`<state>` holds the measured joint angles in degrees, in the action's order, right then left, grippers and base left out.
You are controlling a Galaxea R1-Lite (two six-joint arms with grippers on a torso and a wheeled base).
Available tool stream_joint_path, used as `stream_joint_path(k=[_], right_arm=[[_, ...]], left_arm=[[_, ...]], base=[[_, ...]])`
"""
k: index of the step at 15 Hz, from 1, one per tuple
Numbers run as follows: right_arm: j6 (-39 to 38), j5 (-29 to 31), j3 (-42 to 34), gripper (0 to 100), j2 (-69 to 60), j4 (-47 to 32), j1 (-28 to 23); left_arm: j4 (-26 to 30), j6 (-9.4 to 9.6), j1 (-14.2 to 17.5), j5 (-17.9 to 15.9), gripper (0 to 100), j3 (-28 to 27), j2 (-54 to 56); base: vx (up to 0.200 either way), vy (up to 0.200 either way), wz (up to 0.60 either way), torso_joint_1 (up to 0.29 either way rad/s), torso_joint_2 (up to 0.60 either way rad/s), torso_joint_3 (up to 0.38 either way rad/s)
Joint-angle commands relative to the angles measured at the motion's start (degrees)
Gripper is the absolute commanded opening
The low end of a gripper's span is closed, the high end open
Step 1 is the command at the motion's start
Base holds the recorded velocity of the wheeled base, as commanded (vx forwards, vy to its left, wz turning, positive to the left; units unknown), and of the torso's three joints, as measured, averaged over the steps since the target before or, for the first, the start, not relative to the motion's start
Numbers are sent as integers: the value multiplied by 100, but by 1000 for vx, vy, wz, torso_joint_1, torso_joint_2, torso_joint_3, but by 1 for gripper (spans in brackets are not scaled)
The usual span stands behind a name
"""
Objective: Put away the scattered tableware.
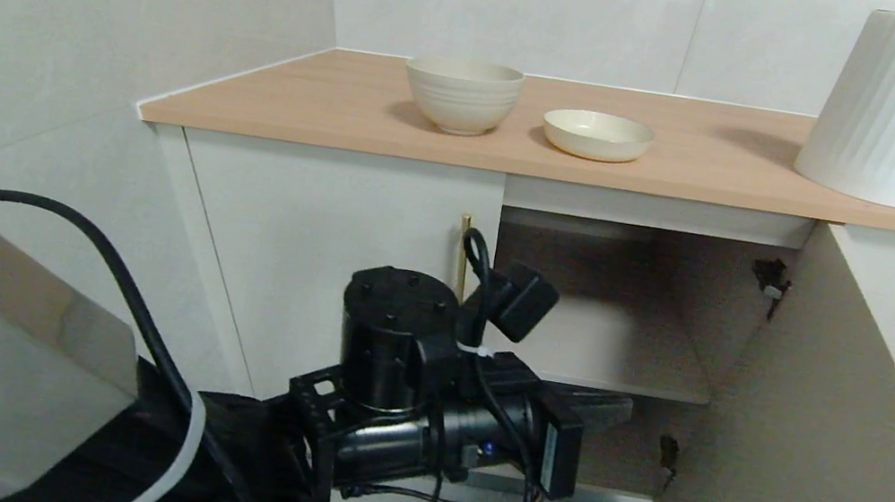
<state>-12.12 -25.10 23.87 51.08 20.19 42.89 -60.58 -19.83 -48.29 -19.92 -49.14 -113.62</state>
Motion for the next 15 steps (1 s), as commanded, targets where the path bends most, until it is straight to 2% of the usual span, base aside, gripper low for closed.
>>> stream_joint_path(k=[1, 3, 4, 5, 6, 7, 8, 9, 11, 12, 15], right_arm=[[-1, 111, 12, 100, 104, 3, -8], [8, 286, 39, 100, 289, 3, -8], [8, 445, 144, 100, 482, -6, -8], [8, 699, 267, 100, 684, -6, 0], [8, 1025, 452, 100, 948, -6, 9], [8, 1385, 733, 100, 1229, -103, 18], [8, 1701, 1058, 100, 1475, -349, 18], [8, 1842, 1181, 100, 1554, -454, 9], [43, 2510, 1946, 100, 2038, -946, 0], [43, 2642, 2280, 100, 2231, -1087, -35], [43, 2774, 2966, 100, 2688, -1149, -474]], left_arm=[[-86, -3, 636, 14, 0, 353, 490], [-42, 6, 1111, 14, 0, 748, 1026], [90, 50, 1427, 14, 0, 1038, 1421], [353, 173, 1700, 14, 0, 1240, 1773], [802, 437, 1990, 14, 0, 1390, 2151], [1478, 788, 2315, 14, 0, 1469, 2590], [2243, 1008, 2544, 14, 0, 1451, 3047], [2524, 1034, 2605, 23, 0, 1434, 3223], [4027, 1043, 2869, 32, 0, 1179, 4234], [4405, 1043, 2974, 32, 0, 1047, 4489], [4827, 1017, 3159, 111, 0, 968, 4998]], base=[[0, 0, 0, 0, 0, 0], [0, 0, 0, 0, 0, 0], [0, 0, 0, 0, 0, 0], [0, 0, 0, 0, 0, 0], [0, 0, 0, 0, 0, 0], [0, 0, 0, 0, 0, 0], [0, 0, 0, 0, 0, 0], [0, 0, 0, 0, 0, 0], [0, 0, 0, 0, 0, 0], [0, 0, 0, 0, 0, 0], [0, 0, 0, 0, 0, 0]])
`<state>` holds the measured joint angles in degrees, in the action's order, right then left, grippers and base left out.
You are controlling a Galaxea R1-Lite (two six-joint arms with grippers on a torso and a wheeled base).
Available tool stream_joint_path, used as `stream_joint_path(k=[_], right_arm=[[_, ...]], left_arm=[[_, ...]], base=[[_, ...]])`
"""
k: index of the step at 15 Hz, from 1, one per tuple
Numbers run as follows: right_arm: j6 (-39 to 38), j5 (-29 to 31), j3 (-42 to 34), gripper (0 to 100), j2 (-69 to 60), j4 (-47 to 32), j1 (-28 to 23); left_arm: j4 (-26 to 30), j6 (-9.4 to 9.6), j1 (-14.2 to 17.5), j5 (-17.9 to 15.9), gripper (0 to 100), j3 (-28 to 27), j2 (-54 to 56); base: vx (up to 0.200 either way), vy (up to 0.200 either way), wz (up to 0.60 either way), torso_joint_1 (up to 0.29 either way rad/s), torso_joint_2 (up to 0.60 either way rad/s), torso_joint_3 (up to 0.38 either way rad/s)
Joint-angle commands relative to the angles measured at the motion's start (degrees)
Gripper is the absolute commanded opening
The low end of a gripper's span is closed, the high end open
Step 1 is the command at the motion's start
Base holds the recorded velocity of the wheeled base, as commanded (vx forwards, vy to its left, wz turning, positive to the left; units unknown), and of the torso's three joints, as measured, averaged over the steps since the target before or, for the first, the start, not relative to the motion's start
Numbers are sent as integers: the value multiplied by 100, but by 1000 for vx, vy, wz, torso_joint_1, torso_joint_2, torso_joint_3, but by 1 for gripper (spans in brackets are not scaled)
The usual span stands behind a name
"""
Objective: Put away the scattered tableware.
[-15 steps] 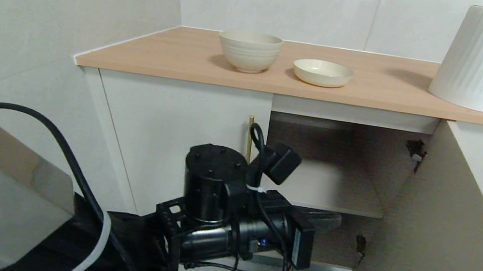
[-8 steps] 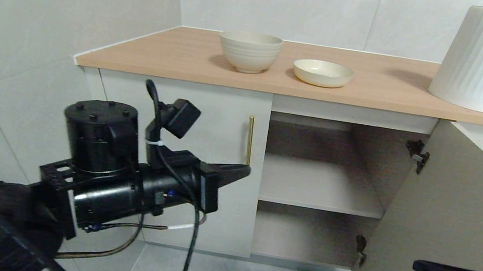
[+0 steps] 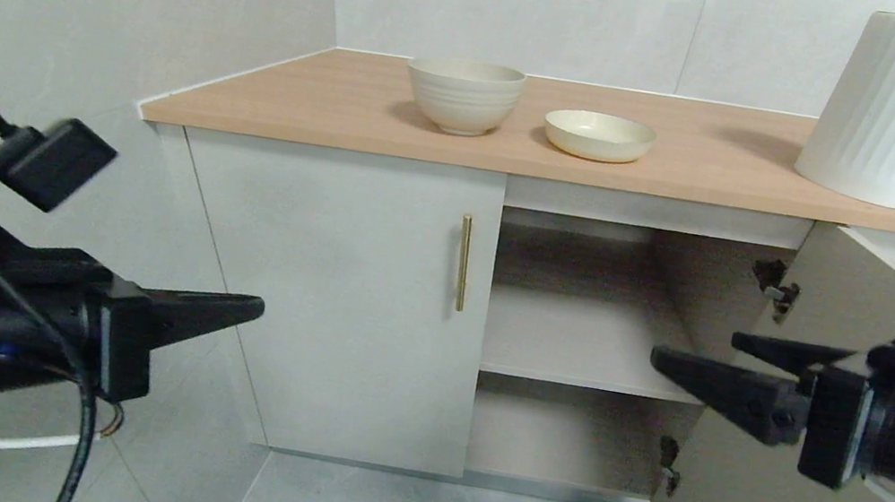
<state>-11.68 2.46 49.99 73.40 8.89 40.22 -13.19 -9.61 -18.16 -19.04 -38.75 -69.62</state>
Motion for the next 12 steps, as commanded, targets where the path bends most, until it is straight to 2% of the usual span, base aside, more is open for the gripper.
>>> stream_joint_path(k=[1, 2, 3, 8, 12], right_arm=[[-1, 9, 555, 100, 605, -27, -357], [-1, 0, 687, 100, 676, -36, -392], [-10, -9, 687, 100, 693, -36, -392], [-133, 44, 678, 100, 324, -1179, -392], [-168, 44, 722, 100, 16, -1355, -462]], left_arm=[[106, -6, 164, 138, 0, -80, 651], [106, -6, 164, 225, 0, -71, 669], [80, -6, 164, 243, 100, -80, 660], [53, 20, 164, 252, 100, -291, 511], [53, 47, 164, 261, 100, -299, 660]], base=[[0, 0, 0, 0, 0, 0], [0, 0, 0, 0, 0, 0], [0, 0, 0, 0, 0, 0], [0, 0, 0, 0, 0, 0], [0, 0, 0, 0, 0, 0]])
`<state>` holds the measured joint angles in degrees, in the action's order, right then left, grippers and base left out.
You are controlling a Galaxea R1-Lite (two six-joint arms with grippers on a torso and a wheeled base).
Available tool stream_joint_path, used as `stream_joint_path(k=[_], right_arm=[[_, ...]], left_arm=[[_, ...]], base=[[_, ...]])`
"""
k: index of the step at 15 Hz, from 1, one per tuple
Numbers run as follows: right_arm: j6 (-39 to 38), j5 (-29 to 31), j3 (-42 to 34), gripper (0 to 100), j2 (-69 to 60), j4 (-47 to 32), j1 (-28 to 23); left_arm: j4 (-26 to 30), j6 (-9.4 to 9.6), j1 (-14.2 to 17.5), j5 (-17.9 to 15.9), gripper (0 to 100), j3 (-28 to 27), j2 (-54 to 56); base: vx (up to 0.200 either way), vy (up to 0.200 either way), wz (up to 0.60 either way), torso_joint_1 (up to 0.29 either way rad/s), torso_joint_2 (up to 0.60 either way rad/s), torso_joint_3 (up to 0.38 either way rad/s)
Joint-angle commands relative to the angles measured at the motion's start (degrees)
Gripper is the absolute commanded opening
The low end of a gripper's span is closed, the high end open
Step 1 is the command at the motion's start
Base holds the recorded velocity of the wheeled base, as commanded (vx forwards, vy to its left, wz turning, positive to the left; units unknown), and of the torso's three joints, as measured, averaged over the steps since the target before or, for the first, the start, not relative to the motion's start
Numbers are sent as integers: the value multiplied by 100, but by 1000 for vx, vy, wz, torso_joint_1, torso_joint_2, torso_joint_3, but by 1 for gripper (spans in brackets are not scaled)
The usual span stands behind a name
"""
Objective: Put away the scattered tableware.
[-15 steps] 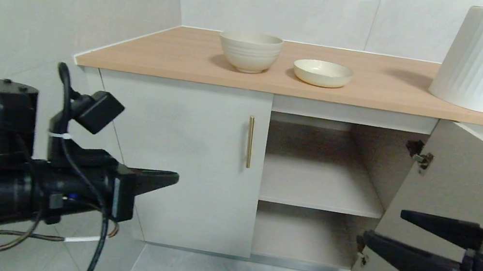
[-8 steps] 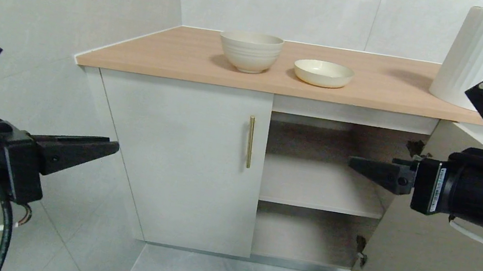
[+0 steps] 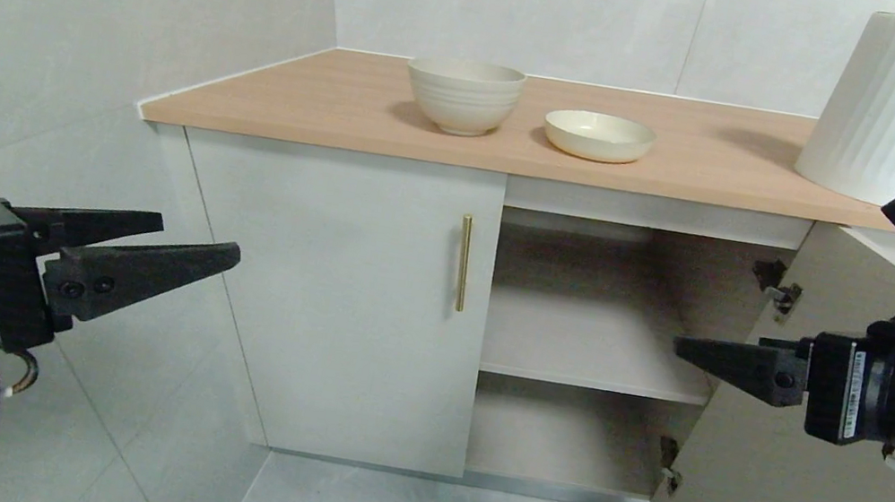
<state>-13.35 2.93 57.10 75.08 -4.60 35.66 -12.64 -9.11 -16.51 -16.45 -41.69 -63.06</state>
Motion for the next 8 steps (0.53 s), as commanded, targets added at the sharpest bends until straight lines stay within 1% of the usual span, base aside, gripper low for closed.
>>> stream_joint_path(k=[1, 3, 5, 8], right_arm=[[-1, 6, 20, 100, -161, -68, -6], [-1, 6, 47, 100, -125, -77, -6], [-1, 6, 47, 100, -117, -94, -6], [-1, 6, 47, 100, -161, -103, -6]], left_arm=[[-1, -3, -2, -8, 100, -6, -4], [42, 14, -11, -17, 100, 3, -13], [157, 111, -11, -25, 100, -6, -31], [192, 120, -28, -25, 100, -6, -40]], base=[[0, 0, 0, 0, 0, 0], [0, 0, 0, 0, 0, 0], [200, 0, 0, 2, 0, 0], [200, 0, 0, 1, -1, 4]])
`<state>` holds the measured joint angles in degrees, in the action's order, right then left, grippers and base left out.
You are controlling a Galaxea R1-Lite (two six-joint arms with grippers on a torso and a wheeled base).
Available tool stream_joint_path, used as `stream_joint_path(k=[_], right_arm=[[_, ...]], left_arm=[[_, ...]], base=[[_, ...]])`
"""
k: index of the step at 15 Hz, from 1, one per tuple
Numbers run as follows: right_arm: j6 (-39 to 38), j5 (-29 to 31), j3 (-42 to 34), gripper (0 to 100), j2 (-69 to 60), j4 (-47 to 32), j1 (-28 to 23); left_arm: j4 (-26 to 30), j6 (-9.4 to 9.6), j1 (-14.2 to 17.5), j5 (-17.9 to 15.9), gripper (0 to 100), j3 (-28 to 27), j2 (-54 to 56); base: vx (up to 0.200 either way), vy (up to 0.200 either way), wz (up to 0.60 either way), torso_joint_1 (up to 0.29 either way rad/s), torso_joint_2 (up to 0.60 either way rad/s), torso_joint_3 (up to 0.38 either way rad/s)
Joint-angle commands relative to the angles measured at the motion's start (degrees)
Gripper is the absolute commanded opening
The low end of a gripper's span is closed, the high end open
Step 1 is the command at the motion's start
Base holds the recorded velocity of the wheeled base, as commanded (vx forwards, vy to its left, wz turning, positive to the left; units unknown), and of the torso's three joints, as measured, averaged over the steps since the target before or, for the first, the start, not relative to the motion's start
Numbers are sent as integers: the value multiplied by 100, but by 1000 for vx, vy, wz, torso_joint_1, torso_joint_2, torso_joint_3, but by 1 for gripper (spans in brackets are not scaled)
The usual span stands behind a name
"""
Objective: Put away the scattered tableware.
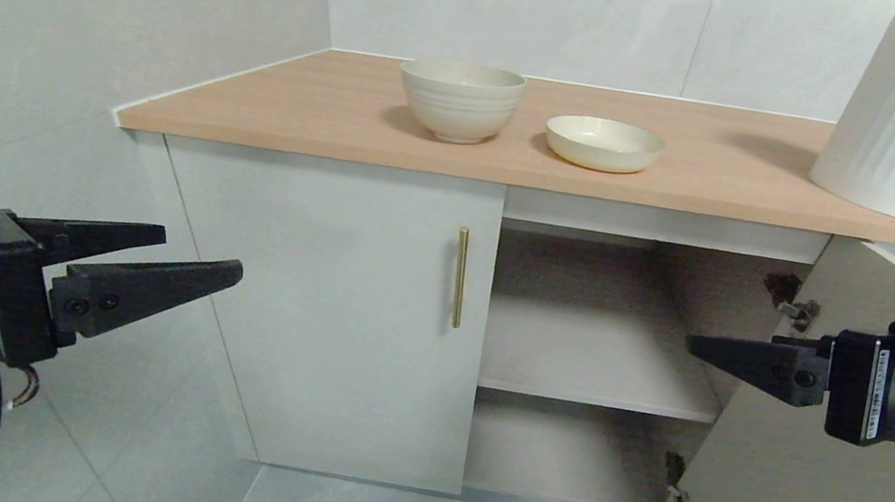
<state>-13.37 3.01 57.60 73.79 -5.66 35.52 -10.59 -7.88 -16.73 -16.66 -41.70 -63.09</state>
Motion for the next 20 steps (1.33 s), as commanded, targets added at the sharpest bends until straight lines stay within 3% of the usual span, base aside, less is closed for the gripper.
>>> stream_joint_path(k=[1, 7, 20], right_arm=[[1, -2, -12, 100, -31, -6, 7], [10, -99, -117, 100, -260, -6, 16], [291, -81, -249, 100, -198, 30, 7]], left_arm=[[-13, -4, -6, -3, 100, -4, -37], [-13, -4, -6, -3, 100, 4, -46], [-13, -12, -6, -30, 100, 22, -204]], base=[[200, 0, 0, 7, 12, -7], [200, 0, 0, 2, 2, -6], [0, 0, 0, 10, -55, -45]])
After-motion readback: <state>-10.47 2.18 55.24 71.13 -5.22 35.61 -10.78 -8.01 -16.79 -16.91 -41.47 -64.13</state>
